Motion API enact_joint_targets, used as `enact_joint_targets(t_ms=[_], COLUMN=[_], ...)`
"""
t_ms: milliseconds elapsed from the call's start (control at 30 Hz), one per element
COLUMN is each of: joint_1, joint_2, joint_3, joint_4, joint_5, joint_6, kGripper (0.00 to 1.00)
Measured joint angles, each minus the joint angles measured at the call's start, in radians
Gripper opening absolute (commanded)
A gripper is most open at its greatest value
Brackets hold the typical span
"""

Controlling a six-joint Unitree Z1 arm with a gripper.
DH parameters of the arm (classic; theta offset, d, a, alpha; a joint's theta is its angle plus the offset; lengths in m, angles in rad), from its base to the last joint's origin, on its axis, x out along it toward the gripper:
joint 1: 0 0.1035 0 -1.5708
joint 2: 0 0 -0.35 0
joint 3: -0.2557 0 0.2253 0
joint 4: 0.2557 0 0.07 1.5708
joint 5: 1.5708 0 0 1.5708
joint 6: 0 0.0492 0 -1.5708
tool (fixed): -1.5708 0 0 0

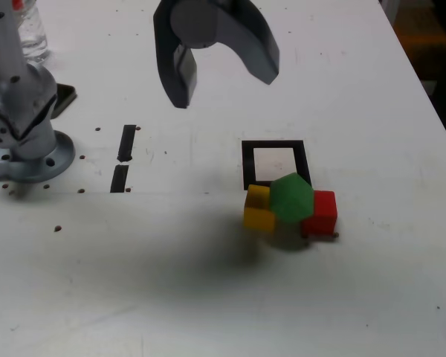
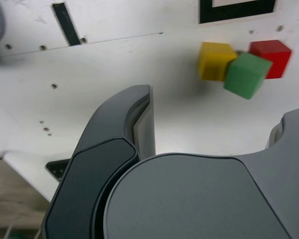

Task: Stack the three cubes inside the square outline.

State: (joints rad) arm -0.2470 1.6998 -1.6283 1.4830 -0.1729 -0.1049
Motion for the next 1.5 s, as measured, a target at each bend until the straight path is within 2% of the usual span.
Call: enact_joint_targets(t_ms=[133, 733, 1100, 1500], joint_1=[-0.022, -0.064, -0.086, -0.096], joint_2=[0.052, 0.118, 0.171, 0.197], joint_3=[-0.026, 0.038, 0.049, 0.071], joint_4=[-0.013, -0.113, -0.143, -0.203], joint_5=[-0.006, -0.017, 0.032, 0.039], joint_6=[-0.002, -0.002, -0.001, 0.008], kGripper=[0.92, 0.92, 0.92, 0.92])
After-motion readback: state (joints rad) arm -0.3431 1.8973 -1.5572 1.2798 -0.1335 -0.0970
